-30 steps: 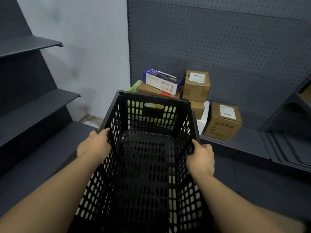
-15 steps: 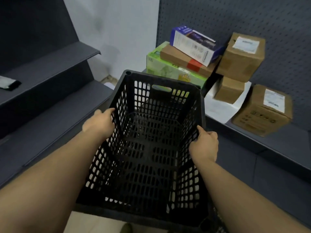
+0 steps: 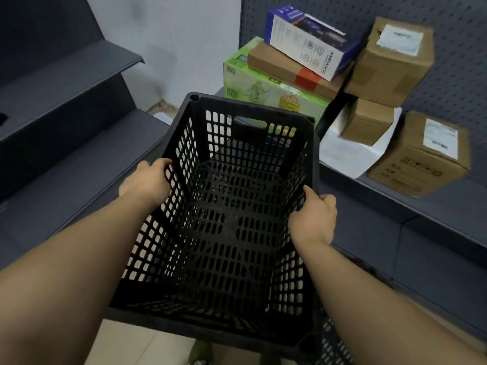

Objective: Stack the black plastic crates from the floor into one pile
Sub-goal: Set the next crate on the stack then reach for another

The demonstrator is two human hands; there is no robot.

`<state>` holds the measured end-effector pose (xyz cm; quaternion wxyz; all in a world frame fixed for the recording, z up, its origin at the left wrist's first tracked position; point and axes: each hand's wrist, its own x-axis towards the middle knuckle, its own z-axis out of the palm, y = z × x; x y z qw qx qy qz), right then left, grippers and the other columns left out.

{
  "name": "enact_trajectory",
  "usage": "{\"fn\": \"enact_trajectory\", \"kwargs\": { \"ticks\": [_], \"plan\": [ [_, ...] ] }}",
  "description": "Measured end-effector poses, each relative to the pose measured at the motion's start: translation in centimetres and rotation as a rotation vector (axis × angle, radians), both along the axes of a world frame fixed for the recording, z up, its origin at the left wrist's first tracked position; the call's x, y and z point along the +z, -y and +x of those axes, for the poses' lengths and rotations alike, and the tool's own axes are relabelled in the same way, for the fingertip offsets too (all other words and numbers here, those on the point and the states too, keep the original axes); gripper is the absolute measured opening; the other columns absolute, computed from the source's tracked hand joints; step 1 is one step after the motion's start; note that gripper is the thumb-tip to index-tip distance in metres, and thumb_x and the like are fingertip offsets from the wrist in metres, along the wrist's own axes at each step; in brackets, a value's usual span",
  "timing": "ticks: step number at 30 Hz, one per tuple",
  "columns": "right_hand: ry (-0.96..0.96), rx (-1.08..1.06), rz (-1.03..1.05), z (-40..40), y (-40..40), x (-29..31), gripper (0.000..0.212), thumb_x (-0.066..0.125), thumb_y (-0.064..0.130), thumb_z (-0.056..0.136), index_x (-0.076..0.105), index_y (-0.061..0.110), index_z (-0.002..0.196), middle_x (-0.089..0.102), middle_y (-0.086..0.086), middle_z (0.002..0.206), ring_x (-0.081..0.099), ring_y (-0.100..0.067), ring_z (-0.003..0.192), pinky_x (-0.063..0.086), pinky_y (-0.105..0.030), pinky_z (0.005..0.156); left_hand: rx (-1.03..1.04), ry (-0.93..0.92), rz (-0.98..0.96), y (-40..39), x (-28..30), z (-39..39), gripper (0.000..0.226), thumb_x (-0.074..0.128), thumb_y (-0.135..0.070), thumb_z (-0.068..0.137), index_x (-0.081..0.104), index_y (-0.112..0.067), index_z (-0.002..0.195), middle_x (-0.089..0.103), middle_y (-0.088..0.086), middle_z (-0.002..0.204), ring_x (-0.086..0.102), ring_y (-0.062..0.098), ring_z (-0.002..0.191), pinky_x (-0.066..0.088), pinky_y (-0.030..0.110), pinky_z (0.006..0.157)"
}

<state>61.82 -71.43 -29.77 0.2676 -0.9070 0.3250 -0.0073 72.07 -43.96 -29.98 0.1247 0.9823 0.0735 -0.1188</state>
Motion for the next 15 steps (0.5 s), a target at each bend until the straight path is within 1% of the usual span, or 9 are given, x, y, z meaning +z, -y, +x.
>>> {"fn": "enact_trajectory", "kwargs": {
  "ticks": [4, 9, 12, 15],
  "plan": [
    [0.021, -0.013, 0.006, -0.3, -0.6, 0.0, 0.065, 0.051, 0.0, 0.086, 0.038, 0.025, 0.145, 0.038, -0.01, 0.128, 0.044, -0.027, 0.114, 0.047, -0.035, 0.09, -0.019, -0.01, -0.009, -0.6, 0.0, 0.0, 0.068, 0.036, -0.006, 0.083, 0.031, -0.041, 0.142, 0.041, 0.009, 0.135, 0.051, 0.035, 0.11, 0.05, 0.043, 0.079],
    [0.016, -0.013, 0.008, -0.5, -1.6, 0.0, 0.066, 0.051, -0.002, 0.085, 0.038, 0.025, 0.144, 0.038, -0.01, 0.129, 0.044, -0.027, 0.114, 0.047, -0.036, 0.091, -0.046, -0.033, 0.009, -1.7, 0.3, -0.1, 0.064, 0.035, -0.006, 0.087, 0.031, -0.037, 0.143, 0.04, 0.01, 0.138, 0.048, 0.033, 0.118, 0.044, 0.039, 0.076],
    [0.023, -0.014, 0.004, -0.9, -2.0, -0.1, 0.067, 0.051, -0.004, 0.084, 0.039, 0.024, 0.144, 0.039, -0.01, 0.129, 0.043, -0.027, 0.115, 0.046, -0.036, 0.094, -0.084, -0.055, -0.01, -2.4, 0.5, -0.1, 0.064, 0.036, -0.005, 0.087, 0.031, -0.035, 0.144, 0.039, 0.011, 0.139, 0.046, 0.032, 0.121, 0.044, 0.039, 0.082],
    [0.04, -0.023, -0.005, -0.9, -2.1, -0.1, 0.067, 0.051, -0.004, 0.084, 0.04, 0.023, 0.144, 0.039, -0.01, 0.13, 0.044, -0.027, 0.115, 0.046, -0.037, 0.095, -0.108, -0.07, -0.016, -2.7, 0.4, 0.0, 0.066, 0.034, -0.004, 0.086, 0.03, -0.034, 0.145, 0.037, 0.012, 0.139, 0.047, 0.034, 0.12, 0.046, 0.042, 0.089]
  ]
}}
